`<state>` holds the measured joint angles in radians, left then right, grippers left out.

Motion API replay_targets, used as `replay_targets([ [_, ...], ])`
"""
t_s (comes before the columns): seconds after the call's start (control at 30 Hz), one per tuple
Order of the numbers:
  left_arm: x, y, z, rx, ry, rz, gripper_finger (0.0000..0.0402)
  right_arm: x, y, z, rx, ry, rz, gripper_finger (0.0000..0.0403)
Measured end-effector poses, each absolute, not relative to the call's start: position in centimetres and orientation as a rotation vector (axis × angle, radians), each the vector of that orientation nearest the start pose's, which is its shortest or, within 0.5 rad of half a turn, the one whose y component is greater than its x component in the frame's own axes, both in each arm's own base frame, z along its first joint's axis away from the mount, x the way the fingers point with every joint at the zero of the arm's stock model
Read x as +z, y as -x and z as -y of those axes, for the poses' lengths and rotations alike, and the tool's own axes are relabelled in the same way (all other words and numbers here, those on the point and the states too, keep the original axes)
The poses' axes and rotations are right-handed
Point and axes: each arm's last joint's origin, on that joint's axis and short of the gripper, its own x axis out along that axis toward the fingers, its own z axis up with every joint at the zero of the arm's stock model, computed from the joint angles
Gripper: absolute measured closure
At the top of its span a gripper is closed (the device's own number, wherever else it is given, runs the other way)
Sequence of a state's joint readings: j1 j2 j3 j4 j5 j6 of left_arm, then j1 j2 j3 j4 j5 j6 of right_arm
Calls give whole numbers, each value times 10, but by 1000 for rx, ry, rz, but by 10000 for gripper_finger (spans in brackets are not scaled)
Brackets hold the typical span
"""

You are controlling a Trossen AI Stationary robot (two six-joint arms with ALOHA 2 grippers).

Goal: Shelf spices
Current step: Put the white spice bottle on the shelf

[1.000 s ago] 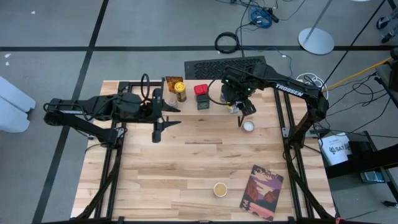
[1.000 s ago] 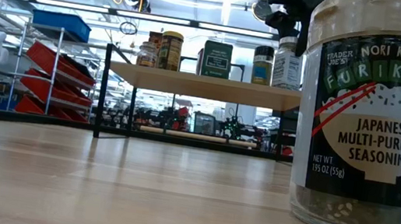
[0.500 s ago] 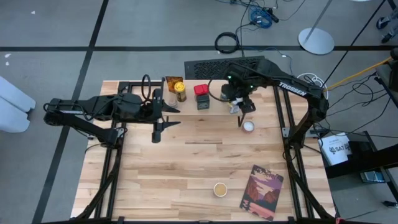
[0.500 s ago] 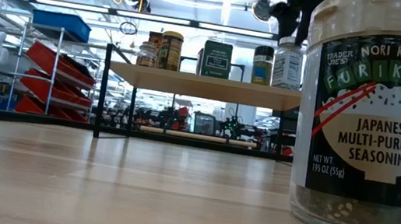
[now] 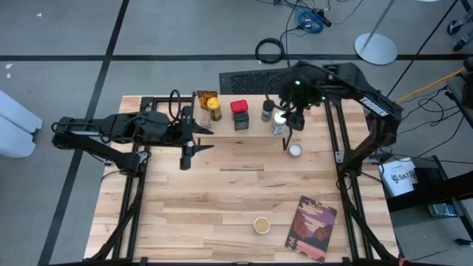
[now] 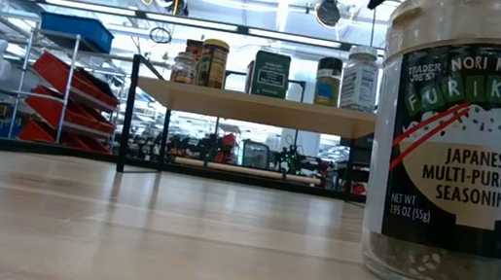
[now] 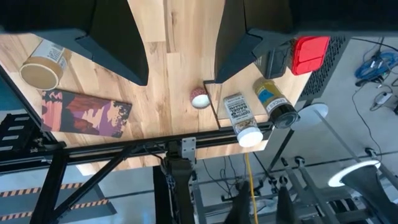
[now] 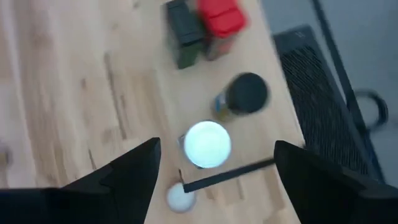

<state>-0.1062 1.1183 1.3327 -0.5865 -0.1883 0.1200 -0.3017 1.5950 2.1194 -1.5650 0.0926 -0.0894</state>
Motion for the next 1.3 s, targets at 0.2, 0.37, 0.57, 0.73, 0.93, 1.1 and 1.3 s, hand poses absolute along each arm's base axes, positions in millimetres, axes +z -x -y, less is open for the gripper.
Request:
replay_targets([
  [0.2, 417, -220, 18, 60, -167, -373, 207, 459, -236, 56, -489, -204, -1006, 101],
  [0.37, 417, -220, 18, 59, -164, -373, 207, 442, -220, 27, -605, -211, -989, 101],
  [0.57, 417, -220, 18, 59, -165, -374, 207, 386, -210, -9, -709, -171, -767, 101],
  [0.73, 417, -220, 18, 60, -164, -368, 207, 322, -221, -21, -734, -208, -587, 85],
  [0.93, 417, -220, 18, 60, -161, -369, 207, 263, -222, -21, -791, -279, -546, 37],
  [1.1, 417, -220, 18, 65, -137, -368, 207, 253, -217, -26, -880, -217, -489, 21],
  [1.3, 417, -220, 18, 65, -136, -368, 207, 256, -214, -26, -975, -92, -414, 21],
])
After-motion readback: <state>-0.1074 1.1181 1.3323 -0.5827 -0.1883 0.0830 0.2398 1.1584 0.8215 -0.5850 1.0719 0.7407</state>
